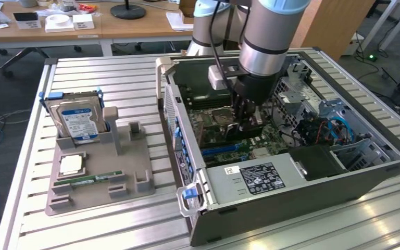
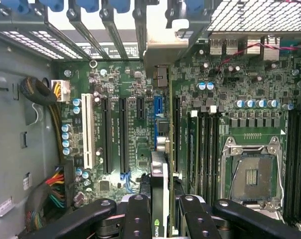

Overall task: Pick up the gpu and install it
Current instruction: 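Insert the gpu into the slot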

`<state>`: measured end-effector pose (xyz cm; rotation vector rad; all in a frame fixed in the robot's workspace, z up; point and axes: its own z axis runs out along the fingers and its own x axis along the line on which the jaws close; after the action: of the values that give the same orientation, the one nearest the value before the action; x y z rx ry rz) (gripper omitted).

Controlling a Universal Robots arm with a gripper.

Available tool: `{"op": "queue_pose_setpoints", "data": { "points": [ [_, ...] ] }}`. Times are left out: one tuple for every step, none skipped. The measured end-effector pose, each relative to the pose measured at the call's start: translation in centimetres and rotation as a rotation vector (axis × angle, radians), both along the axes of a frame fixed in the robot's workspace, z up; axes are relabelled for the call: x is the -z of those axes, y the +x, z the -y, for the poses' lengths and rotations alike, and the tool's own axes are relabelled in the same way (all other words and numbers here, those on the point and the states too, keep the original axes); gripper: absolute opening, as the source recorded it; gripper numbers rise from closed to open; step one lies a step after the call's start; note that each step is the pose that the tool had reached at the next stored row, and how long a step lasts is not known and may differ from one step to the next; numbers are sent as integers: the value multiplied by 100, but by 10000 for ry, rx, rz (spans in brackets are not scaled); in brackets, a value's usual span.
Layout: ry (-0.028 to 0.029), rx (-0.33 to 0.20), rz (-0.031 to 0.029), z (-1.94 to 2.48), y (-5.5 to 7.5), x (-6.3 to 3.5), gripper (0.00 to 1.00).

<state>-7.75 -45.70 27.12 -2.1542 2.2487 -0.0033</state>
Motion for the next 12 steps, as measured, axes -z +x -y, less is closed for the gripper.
{"op": "queue_pose_setpoints", "data": {
  "points": [
    [-1,0,1,0,-7,0,27],
    [-1,0,3,0,-13,0,27],
    [-1,1,4,0,-19,0,27],
    [-1,0,4,0,-23,0,27],
    [-1,0,5,1,-29,0,27],
    [-1,-1,5,1,-35,0,27],
    [0,0,7,0,-41,1,27],
    [1,1,7,1,-47,4,27],
    [1,0,7,1,-51,10,27],
    [0,1,5,1,-57,18,27],
    [0,0,6,1,-62,28,27],
    [-1,0,5,1,-68,38,27]
  ]
}}
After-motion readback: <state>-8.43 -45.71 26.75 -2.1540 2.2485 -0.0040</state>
